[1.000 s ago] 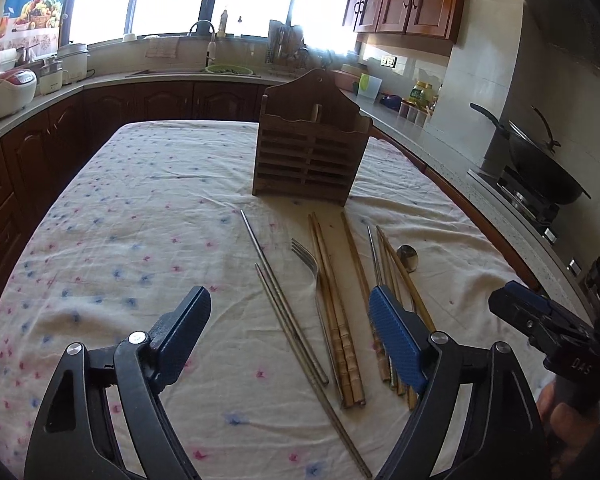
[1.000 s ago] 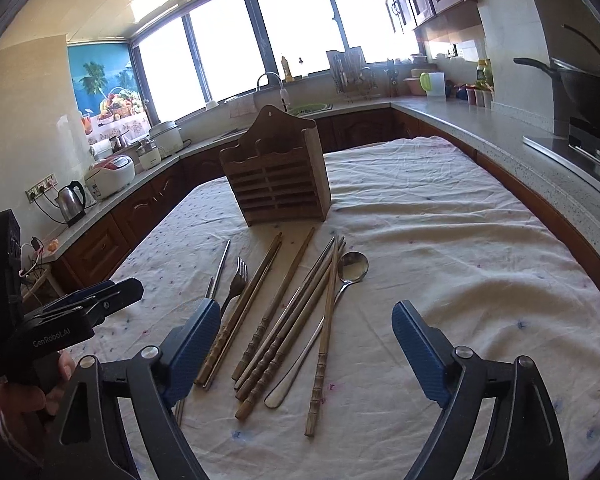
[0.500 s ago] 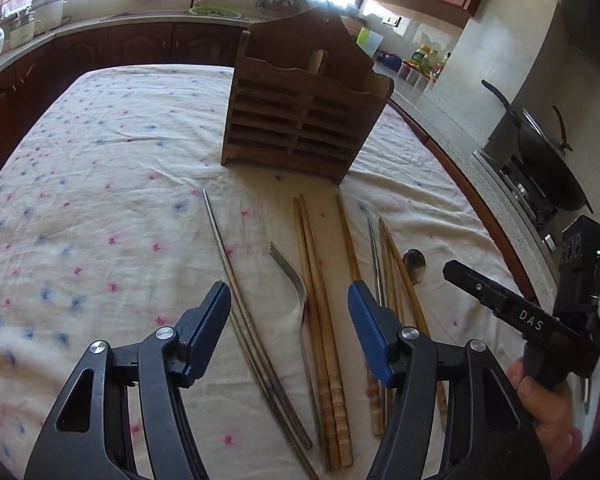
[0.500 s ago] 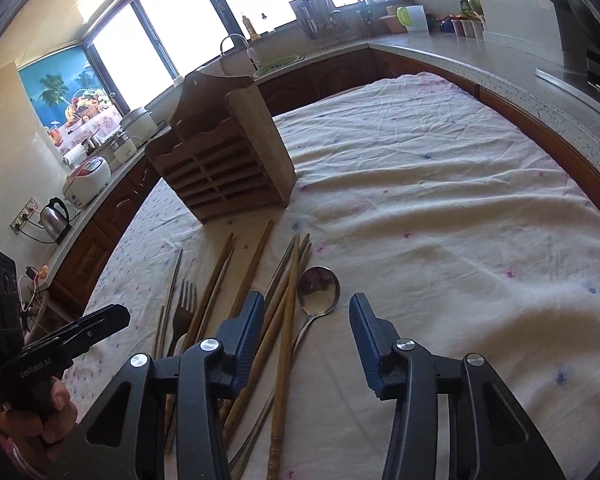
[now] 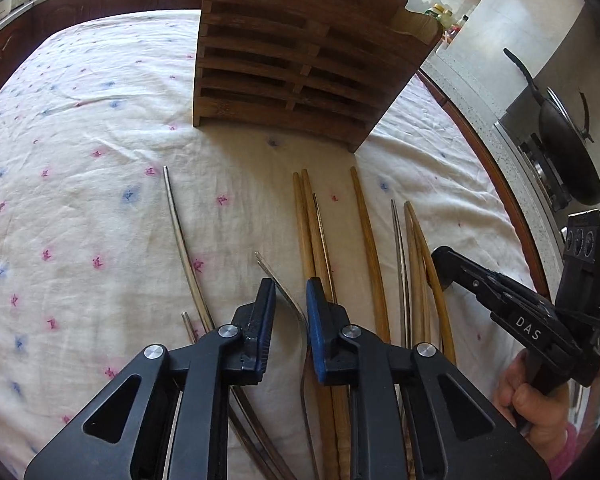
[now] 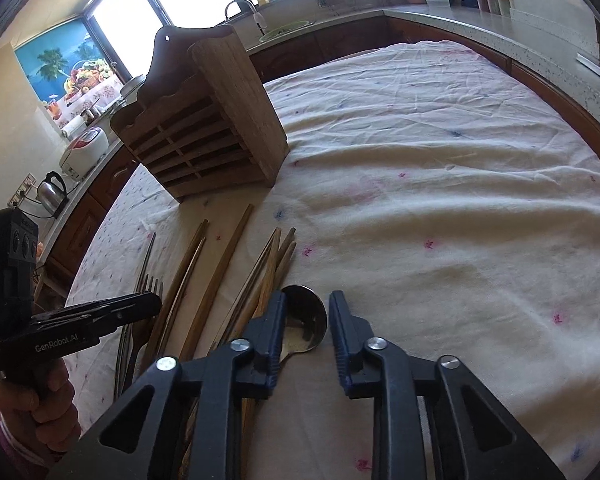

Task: Organize utensils
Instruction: 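Grasp the steel fork with the left tool while the right tool grasps the steel spoon, then lift the fork with the left tool while the right tool carries the spoon to the wooden holder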

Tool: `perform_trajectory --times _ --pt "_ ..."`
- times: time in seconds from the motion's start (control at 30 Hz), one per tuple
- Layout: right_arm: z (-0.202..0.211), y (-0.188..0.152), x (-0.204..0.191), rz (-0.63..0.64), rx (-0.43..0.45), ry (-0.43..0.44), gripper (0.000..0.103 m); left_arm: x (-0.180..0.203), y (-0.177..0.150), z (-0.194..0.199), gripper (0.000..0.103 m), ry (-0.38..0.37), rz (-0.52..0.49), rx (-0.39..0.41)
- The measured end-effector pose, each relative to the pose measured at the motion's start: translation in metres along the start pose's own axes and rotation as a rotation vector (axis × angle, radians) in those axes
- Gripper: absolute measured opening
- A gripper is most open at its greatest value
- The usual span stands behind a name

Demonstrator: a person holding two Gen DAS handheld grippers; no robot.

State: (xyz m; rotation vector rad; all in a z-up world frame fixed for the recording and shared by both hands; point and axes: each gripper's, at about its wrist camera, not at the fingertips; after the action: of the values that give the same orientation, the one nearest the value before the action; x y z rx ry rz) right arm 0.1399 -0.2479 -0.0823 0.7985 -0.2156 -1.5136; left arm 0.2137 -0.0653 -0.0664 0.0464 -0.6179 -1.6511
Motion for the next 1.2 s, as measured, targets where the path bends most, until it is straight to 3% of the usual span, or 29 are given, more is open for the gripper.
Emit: perform_trajectory --times 0.1,0.27,0.63,0.9,1.2 --pt "0.004 -0.001 -0.004 0.022 0.009 0.002 0.004 -0.004 -0.002 0.005 0.011 -0.010 0.005 0.007" --pt "0.024 0.001 -0.013 0.046 0.074 -0.031 0.002 -0.007 -0.006 0.030 0.010 -0.054 0.020 0.054" --pt "0.100 0.006 -0.048 0.184 0.325 -0.228 0.002 -0.011 -0.014 0.108 0.004 -0.125 0.045 0.225" --pt "0.124 0.016 -0.059 0.181 0.409 -0.227 0.002 -0.022 -0.010 0.144 0.002 -0.153 0.068 0.326" --pt "0.128 0.026 -0.077 0.199 0.460 -0.208 0.002 -0.031 -0.004 0.159 0.002 -0.180 0.095 0.377"
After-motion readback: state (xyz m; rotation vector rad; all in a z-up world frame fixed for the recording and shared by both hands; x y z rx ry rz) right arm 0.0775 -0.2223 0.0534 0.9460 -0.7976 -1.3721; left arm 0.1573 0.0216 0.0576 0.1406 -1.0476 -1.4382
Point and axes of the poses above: each gripper's, at about its wrist camera, not at the fingertips, and z roughly against the way its jaws point, x to its right, y to its top, and after that the axes turned 3 degrees about -x, right-handed
